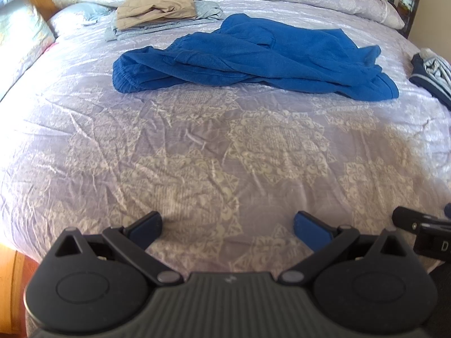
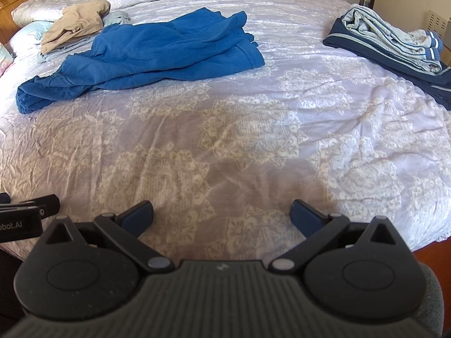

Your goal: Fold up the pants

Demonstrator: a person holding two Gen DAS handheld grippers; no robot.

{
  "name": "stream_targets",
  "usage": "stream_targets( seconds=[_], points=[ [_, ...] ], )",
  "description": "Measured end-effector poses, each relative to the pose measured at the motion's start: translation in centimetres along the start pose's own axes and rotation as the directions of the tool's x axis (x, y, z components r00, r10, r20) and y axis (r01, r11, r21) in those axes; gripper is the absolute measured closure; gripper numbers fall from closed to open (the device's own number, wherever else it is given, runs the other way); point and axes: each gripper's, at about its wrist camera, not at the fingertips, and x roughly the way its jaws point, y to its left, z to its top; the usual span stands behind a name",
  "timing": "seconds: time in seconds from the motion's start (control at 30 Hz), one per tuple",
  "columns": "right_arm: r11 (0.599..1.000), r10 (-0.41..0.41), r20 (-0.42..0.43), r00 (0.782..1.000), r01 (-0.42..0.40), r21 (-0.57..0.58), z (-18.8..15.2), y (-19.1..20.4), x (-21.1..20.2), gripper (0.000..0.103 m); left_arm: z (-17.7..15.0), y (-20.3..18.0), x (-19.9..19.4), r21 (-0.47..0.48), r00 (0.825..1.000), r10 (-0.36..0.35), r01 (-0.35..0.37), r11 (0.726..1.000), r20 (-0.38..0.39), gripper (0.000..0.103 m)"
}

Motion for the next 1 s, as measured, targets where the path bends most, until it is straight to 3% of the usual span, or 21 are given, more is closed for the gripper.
stream_targets(
  seconds=[0.3, 0.47, 0.53, 0.63, 0.67, 0.73, 0.8, 0.87, 0.93, 1.0],
  points=[
    [0.999, 0.038, 0.065, 0.997, -0.036, -0.03, -0.8, -0.4, 0.2, 0.0, 0.0, 0.7, -0.4, -0.028, 0.999, -0.048, 0.048, 0.998, 0.005, 0.0],
    [0.993, 0.117, 0.064, 0.991, -0.117, -0.016, 0.2, -1.9, -0.5, 0.001, 0.5, 3.3, -1.5, -0.014, 0.985, -0.164, 0.165, 0.986, 0.061, 0.003],
    [0.988, 0.156, 0.1, 0.983, -0.155, -0.013, 1.2, -2.6, -1.2, 0.017, 1.6, 4.9, -2.7, 0.0, 0.975, -0.168, 0.17, 0.985, 0.142, 0.008],
    [0.985, 0.17, 0.155, 0.973, -0.164, -0.049, 3.9, -3.8, -2.0, 0.046, 5.2, 7.8, -5.1, 0.004, 0.948, -0.174, 0.179, 0.984, 0.268, 0.012],
    [0.984, 0.176, 0.174, 0.969, -0.171, -0.041, 5.0, -4.5, -2.2, 0.05, 7.0, 8.8, -6.0, 0.004, 0.938, -0.172, 0.179, 0.984, 0.3, 0.015],
    [0.978, 0.206, 0.207, 0.956, -0.208, -0.01, 7.8, -6.2, -2.5, 0.066, 11.2, 9.6, -6.5, 0.027, 0.943, -0.142, 0.141, 0.99, 0.301, 0.023],
    [0.969, 0.229, 0.242, 0.943, -0.245, 0.037, 10.6, -8.0, -2.8, 0.076, 15.9, 10.0, -6.6, 0.051, 0.941, -0.173, 0.166, 0.985, 0.29, 0.028],
    [0.951, 0.262, 0.268, 0.927, -0.295, 0.095, 13.6, -9.8, -2.6, 0.078, 20.6, 10.1, -5.1, 0.074, 0.948, -0.195, 0.182, 0.98, 0.25, 0.037],
    [0.919, 0.327, 0.261, 0.908, -0.37, 0.133, 16.3, -11.0, -1.6, 0.078, 24.1, 10.9, -1.2, 0.053, 0.963, -0.215, 0.209, 0.977, 0.163, 0.04],
    [0.897, 0.373, 0.233, 0.898, -0.413, 0.156, 18.4, -11.5, 0.1, 0.076, 26.9, 10.6, 1.9, 0.031, 0.962, -0.25, 0.248, 0.968, 0.114, 0.042]
  ],
)
